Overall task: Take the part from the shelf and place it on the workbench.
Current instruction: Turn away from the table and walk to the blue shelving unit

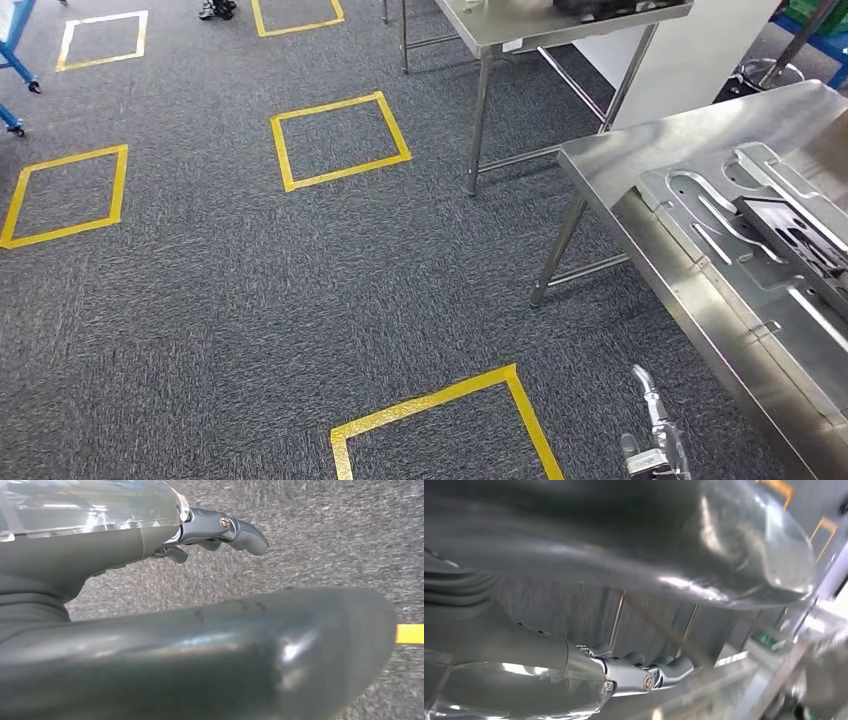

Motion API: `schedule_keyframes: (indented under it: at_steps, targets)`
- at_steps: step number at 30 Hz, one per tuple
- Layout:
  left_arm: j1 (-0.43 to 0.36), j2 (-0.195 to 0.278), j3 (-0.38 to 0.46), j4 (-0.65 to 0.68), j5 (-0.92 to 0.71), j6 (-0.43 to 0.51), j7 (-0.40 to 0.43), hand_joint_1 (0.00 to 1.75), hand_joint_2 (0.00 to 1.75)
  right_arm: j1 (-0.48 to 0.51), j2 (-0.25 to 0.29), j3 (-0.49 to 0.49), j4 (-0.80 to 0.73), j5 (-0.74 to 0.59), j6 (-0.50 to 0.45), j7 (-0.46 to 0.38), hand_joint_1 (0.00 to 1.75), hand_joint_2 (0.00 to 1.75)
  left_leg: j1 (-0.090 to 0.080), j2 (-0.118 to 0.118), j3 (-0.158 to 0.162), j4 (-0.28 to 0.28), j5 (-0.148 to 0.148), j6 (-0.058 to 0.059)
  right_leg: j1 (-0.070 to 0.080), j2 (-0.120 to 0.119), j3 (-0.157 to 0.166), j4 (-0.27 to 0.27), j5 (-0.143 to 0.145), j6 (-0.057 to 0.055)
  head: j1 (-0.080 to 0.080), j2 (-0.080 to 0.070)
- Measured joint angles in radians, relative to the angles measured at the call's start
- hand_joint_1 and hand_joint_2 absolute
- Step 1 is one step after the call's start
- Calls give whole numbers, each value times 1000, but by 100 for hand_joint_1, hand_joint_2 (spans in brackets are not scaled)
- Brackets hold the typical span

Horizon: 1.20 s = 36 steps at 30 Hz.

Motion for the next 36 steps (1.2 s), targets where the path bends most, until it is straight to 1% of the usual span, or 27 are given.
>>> schedule_keyframes:
  at_steps: [1, 2, 3, 4, 5, 7, 8, 9, 10, 11, 12, 13, 14, 16, 18, 19, 21, 23, 24, 25, 26, 28, 30, 31, 33, 34, 36]
  targets:
    - [-1, 0, 0, 0, -3, -1, 0, 0, 0, -16, -5, 35, 34, -11, -10, 6, 0, 0, -4, 3, 19, -37, -10, 7, 0, -11, -3, 0, 7, 6, 0, 0]
    - [-1, 0, 0, 0, -6, -1, 1, 0, 0, -36, -10, 74, 71, -20, -21, 12, 0, 0, -6, -3, 18, -53, -9, 15, 0, -21, -4, 0, 15, 13, 0, 0]
    - [0, 0, 0, 0, -9, -1, 2, 0, 0, -58, -16, 115, 111, -25, -32, 21, 0, 0, -5, -9, 10, -56, -1, 21, -3, -18, -7, 3, 16, 19, 0, 0]
    - [1, 0, 0, 0, -13, 0, 4, 0, 0, -80, -19, 157, 154, -22, -46, 31, 0, 0, -4, -16, 1, -59, 10, 29, -5, -1, -12, 13, 1, 25, 0, 0]
    - [1, 1, 0, 0, -17, 1, 7, 0, 0, -102, -22, 198, 199, -12, -62, 44, 0, 0, -3, -22, -9, -62, 23, 37, -7, 26, -22, 40, -31, 29, 0, 0]
    - [-2, 2, 0, 0, -26, 4, 11, 0, 0, -148, -23, 278, 311, 36, -113, 79, 0, 0, -5, -38, -36, -62, 43, 48, -9, 81, -55, 147, -125, 32, 0, 0]
    - [-3, 2, -1, 0, -31, 6, 12, 0, 0, -175, -22, 318, 381, 72, -147, 103, 0, 0, -8, -48, -52, -60, 53, 51, -8, 92, -73, 211, -158, 32, 0, 0]
    - [-4, 2, -1, 0, -35, 6, 12, 0, 0, -206, -19, 362, 462, 114, -185, 129, 0, 0, -11, -60, -68, -58, 63, 52, -8, 96, -82, 261, -167, 31, 0, 0]
    - [-4, 2, -1, 0, -39, 6, 12, 0, 0, -235, -16, 401, 539, 153, -221, 152, 0, 0, -13, -71, -83, -54, 73, 51, -8, 98, -80, 286, -152, 29, 0, 0]
    - [-4, 2, -2, 0, -41, 6, 12, 0, 0, -257, -13, 434, 602, 186, -250, 170, 0, 0, -14, -82, -99, -48, 81, 50, -8, 100, -64, 278, -120, 27, 0, 0]
    - [-4, 2, -2, 0, -43, 6, 12, 0, 0, -271, -9, 461, 654, 213, -273, 185, 0, 0, -14, -95, -115, -41, 88, 47, -8, 105, -33, 241, -85, 23, 0, 0]
    - [-3, 2, -2, 0, -44, 6, 12, 0, 0, -284, -5, 481, 694, 234, -289, 200, 0, 0, -14, -108, -129, -31, 93, 44, -8, 122, 8, 182, -67, 18, 0, 0]
    - [-3, 2, -2, 0, -47, 6, 12, 0, 0, -301, 2, 500, 747, 259, -299, 226, 0, 0, -14, -118, -142, -20, 97, 40, -8, 143, 51, 117, -65, 13, 0, 0]
    - [-4, 2, -3, 0, -52, 6, 12, 0, 0, -353, 21, 540, 882, 296, -295, 292, 0, 0, -15, -135, -163, -2, 106, 30, -7, 173, 106, 20, -97, 5, 0, 0]
    - [-5, 4, -4, 0, -58, 4, 12, 0, 0, -392, 39, 572, 1022, 294, -256, 351, 0, 0, -15, -152, -176, 5, 117, 18, -8, 158, 115, -7, -110, -3, 0, 0]
    - [-5, 6, -4, 0, -62, 4, 12, 0, 0, -400, 46, 578, 1079, 278, -227, 373, 0, 0, -15, -148, -183, 14, 113, 14, -10, 146, 114, -10, -107, -10, 0, 0]
    - [-2, 9, -5, 0, -71, 4, 15, 0, 0, -400, 54, 575, 1167, 235, -165, 410, 0, 0, -12, -113, -212, 80, 64, 5, -13, 115, 114, -15, -99, -21, -1, 0]
    - [0, 10, -9, 0, -85, 4, 19, 0, 0, -394, 53, 561, 1241, 186, -97, 452, 0, 0, -5, -77, -263, 211, -9, -6, -9, 87, 109, -14, -96, -26, -1, 0]
    - [1, 10, -12, 0, -91, 5, 21, 0, 0, -391, 52, 551, 1274, 162, -59, 474, 0, 0, 0, -69, -281, 266, -29, -11, -8, 73, 107, -14, -96, -26, -1, 0]
    - [2, 10, -15, 0, -98, 5, 23, 0, 0, -388, 50, 540, 1303, 140, -23, 495, 0, 0, 3, -64, -285, 290, -30, -14, -7, 59, 106, -13, -96, -26, -2, 0]
    - [3, 11, -18, 0, -102, 5, 25, 0, 0, -384, 49, 529, 1327, 122, 7, 513, 0, 0, 7, -60, -267, 274, -14, -17, -7, 47, 106, -13, -96, -25, -1, 0]
    - [5, 14, -21, 0, -108, 6, 28, 0, 0, -381, 47, 511, 1360, 94, 55, 543, 0, 0, 10, -36, -186, 146, 37, -16, -7, 27, 108, -13, -98, -21, -1, 0]
    - [4, 17, -25, 0, -114, 7, 31, 0, 0, -380, 47, 490, 1385, 67, 91, 568, 0, 0, 1, -5, -120, 37, 60, -6, -5, 13, 111, -12, -101, -10, -1, 0]
    - [3, 17, -26, 0, -119, 9, 32, 0, 0, -380, 47, 477, 1394, 53, 108, 577, 0, 0, -4, 3, -108, 14, 57, 1, -4, 6, 112, -12, -102, -3, -1, 0]
    - [4, 18, -29, 0, -129, 14, 34, 0, 0, -382, 47, 451, 1407, 22, 140, 587, 0, 0, -7, -10, -107, 3, 56, 15, -4, -7, 116, -14, -105, 11, -1, 0]
    - [5, 17, -30, 0, -130, 19, 31, 0, 0, -382, 46, 437, 1411, 7, 151, 587, 0, 0, -5, -19, -105, -6, 58, 22, -5, 4, 115, -8, -112, 16, -1, 0]
    - [5, 16, -27, 0, -104, 38, 11, 0, 0, -380, 45, 410, 1419, -18, 161, 586, 0, 0, -1, -37, -101, -20, 66, 35, -7, 50, 86, 56, -154, 22, -1, 0]
